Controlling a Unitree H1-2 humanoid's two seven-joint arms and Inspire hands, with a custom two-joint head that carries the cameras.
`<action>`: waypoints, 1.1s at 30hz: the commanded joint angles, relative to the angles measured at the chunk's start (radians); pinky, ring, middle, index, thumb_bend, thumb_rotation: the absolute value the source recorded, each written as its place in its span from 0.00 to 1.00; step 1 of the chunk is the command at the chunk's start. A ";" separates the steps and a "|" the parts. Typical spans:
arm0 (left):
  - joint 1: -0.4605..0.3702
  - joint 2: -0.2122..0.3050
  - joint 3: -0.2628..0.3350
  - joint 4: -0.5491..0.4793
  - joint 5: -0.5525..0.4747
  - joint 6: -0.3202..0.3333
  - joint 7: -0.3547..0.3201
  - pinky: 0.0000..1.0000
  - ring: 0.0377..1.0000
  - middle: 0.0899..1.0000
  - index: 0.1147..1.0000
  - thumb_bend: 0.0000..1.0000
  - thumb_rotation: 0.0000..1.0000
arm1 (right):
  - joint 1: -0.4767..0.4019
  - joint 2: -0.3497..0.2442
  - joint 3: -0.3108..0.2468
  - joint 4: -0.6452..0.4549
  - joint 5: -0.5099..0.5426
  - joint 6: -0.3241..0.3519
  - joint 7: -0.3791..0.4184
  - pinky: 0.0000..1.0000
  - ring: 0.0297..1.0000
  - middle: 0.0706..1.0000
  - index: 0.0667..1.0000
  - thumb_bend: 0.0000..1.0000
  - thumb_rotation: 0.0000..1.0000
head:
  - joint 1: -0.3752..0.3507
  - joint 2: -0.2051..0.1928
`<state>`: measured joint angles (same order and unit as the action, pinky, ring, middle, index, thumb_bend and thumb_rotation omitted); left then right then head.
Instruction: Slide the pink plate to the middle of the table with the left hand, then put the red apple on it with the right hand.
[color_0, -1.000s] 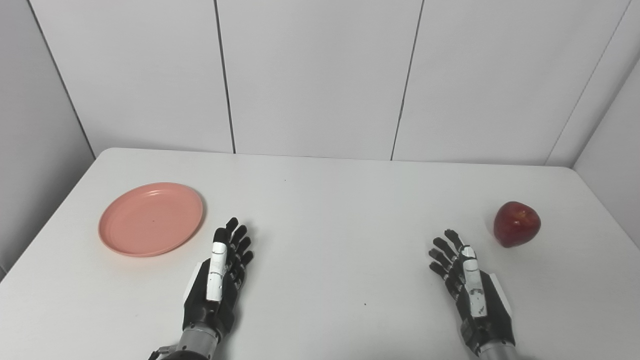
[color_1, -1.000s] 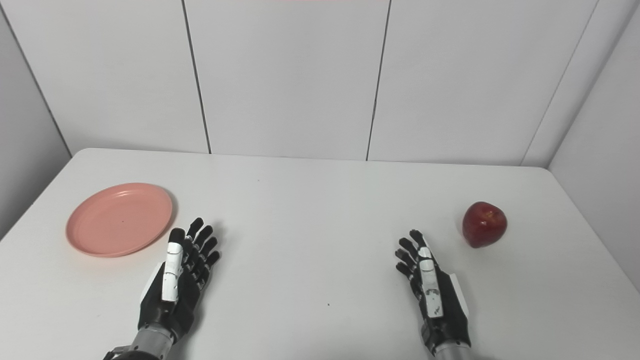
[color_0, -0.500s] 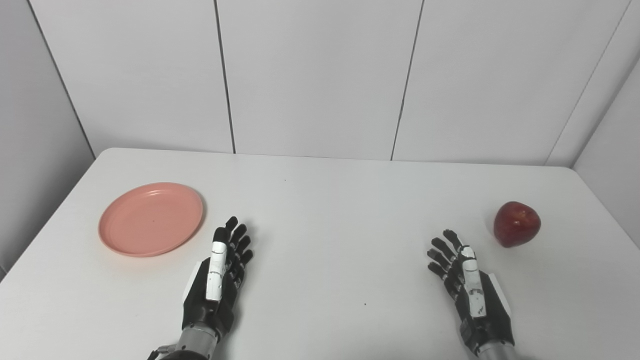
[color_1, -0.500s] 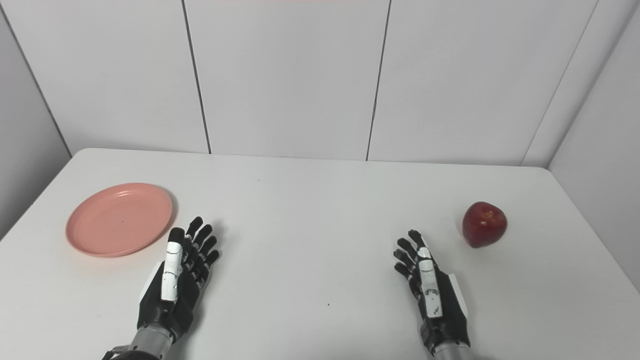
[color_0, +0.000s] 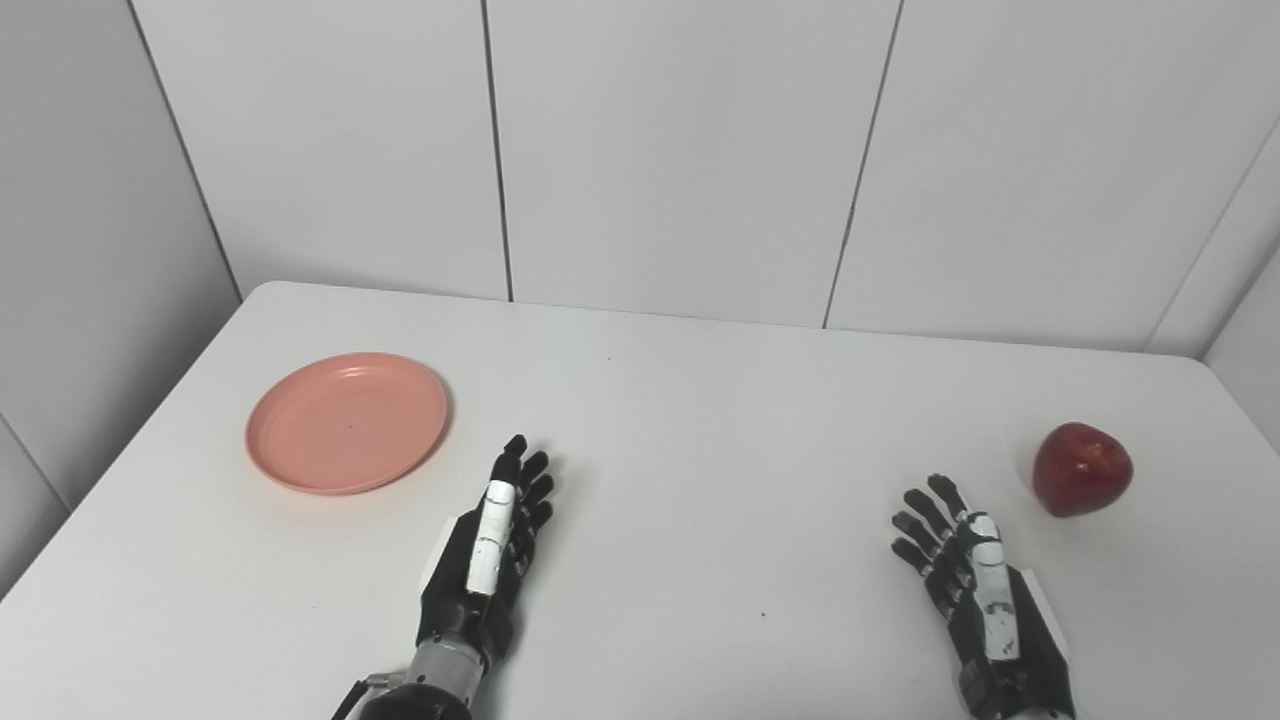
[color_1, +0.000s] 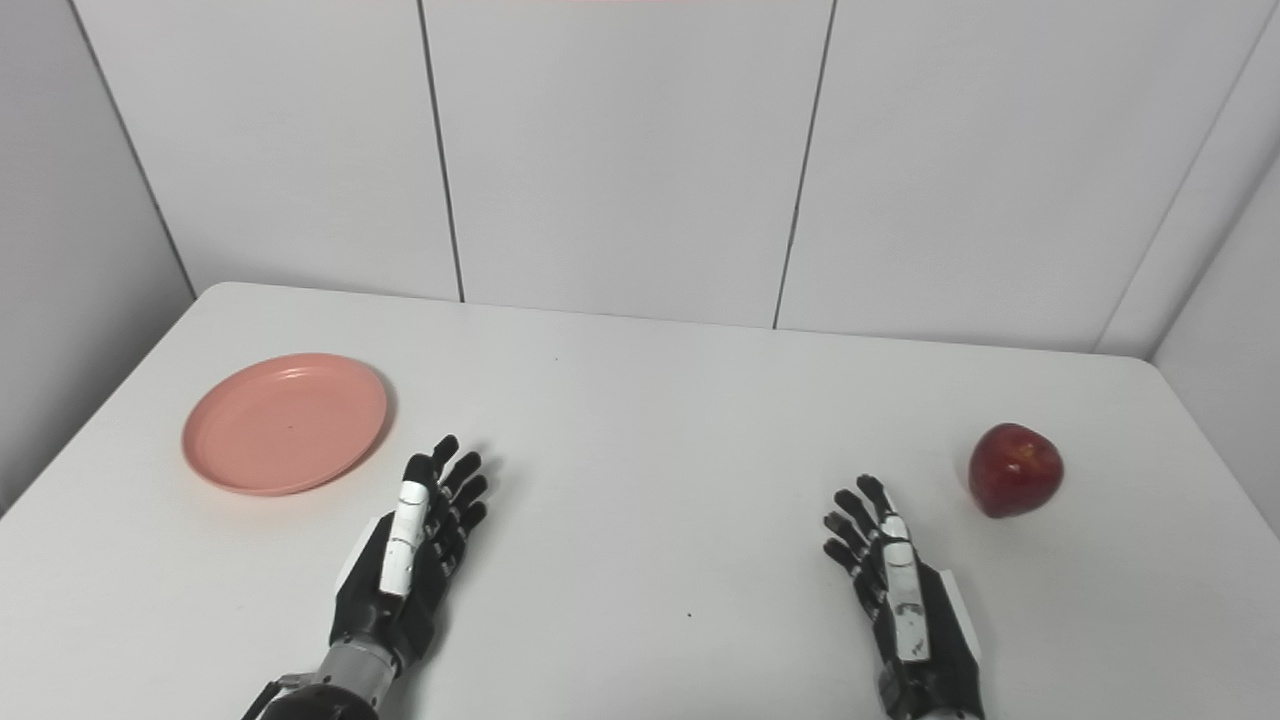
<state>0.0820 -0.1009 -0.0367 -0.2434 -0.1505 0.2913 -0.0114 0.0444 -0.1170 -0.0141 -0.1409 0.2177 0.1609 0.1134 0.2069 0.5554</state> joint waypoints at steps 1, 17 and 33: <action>0.033 -0.029 -0.010 0.008 0.012 -0.054 0.008 1.00 0.97 0.97 0.97 0.81 0.89 | -0.005 -0.012 -0.012 0.034 0.008 -0.007 0.014 0.91 0.90 0.92 0.96 0.88 1.00 | -0.001 0.000; 0.009 -0.072 -0.055 0.136 0.048 -0.180 0.039 1.00 0.98 0.98 0.99 0.81 0.87 | -0.032 -0.042 -0.062 0.164 0.041 -0.075 0.078 0.95 0.92 0.94 0.97 0.84 1.00 | 0.101 -0.107; -0.002 -0.083 -0.056 0.219 0.063 -0.251 0.038 1.00 0.99 0.98 1.00 0.79 0.87 | -0.050 -0.037 -0.075 0.240 0.031 -0.124 0.096 0.98 0.95 0.97 1.00 0.83 1.00 | 0.132 -0.195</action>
<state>0.0701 -0.1757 -0.0934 -0.0619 -0.0946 0.0255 0.0217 -0.0371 -0.1545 -0.0819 0.0266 0.2554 0.0685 0.2093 0.3374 0.3592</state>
